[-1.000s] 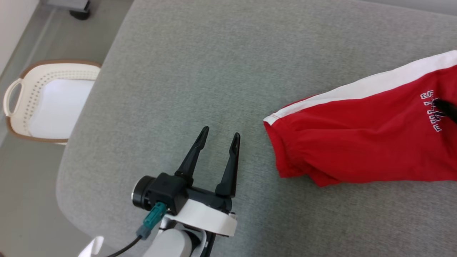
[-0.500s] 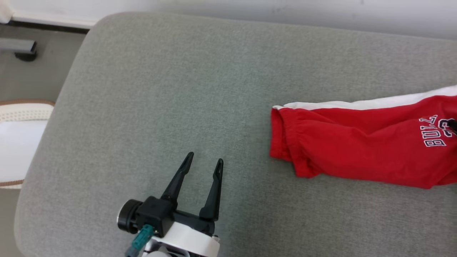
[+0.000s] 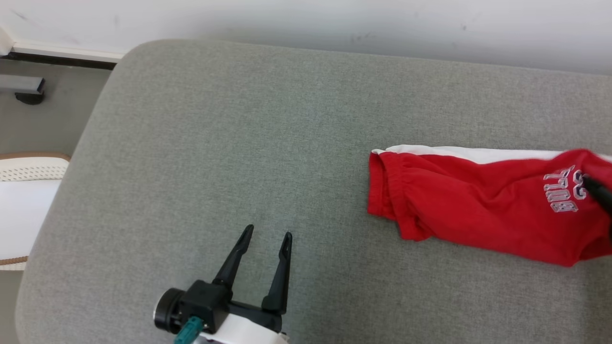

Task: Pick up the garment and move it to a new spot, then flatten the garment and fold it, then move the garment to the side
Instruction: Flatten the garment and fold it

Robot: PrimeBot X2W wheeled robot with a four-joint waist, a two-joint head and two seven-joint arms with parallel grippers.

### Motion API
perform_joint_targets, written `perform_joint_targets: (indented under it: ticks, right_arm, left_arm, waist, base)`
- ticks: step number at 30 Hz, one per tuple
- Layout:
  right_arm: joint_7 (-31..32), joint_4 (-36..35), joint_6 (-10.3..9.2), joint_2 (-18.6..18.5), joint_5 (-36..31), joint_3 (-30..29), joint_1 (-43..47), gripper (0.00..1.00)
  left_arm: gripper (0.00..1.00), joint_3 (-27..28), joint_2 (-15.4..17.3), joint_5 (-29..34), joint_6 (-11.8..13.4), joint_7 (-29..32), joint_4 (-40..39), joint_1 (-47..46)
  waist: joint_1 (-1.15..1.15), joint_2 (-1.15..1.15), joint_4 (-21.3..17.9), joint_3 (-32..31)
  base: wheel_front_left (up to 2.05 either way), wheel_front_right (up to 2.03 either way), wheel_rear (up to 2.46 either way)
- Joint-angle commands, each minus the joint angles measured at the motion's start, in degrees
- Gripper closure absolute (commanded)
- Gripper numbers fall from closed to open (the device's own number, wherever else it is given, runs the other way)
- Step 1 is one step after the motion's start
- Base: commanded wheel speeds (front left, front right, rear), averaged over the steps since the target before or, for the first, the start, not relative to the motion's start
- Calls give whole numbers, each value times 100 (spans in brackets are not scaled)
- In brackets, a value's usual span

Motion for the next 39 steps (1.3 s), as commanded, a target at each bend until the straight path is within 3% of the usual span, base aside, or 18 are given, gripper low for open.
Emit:
perform_joint_targets:
  ticks: [1, 10, 23, 38, 39]
  right_arm:
    - [102, 4, 2, 62, -238, 67, 133, 100]
    - [193, -90, 2, 397, -763, 252, -69, 100]
    - [555, -34, 2, 732, -1026, 1315, -383, 100]
    - [38, 399, 2, 1400, -1538, 1240, -333, 100]
    - [-25, 428, 2, 1459, -1568, 1229, -341, 93]
  left_arm:
    - [0, -5, -20, 10, -43, 0, 24, 44]
    - [0, -50, -59, -109, -108, 0, 100, 41]
    - [0, -326, -62, -536, 110, 0, 106, 119]
    - [0, -293, -63, -542, 107, 0, 233, 220]
    - [0, -297, -63, -525, 101, 0, 246, 224]
  waist:
    - [1, 0, 18, -9]
    - [1, 0, 294, -51]
    - [1, 0, 772, -207]
    - [1, 0, 823, -372]
    - [1, 0, 809, -387]
  base:
    - [0, 0, 0]
    - [0, 0, 0]
    - [0, 0, 0]
    - [0, 0, 0]
    - [0, 0, 0]
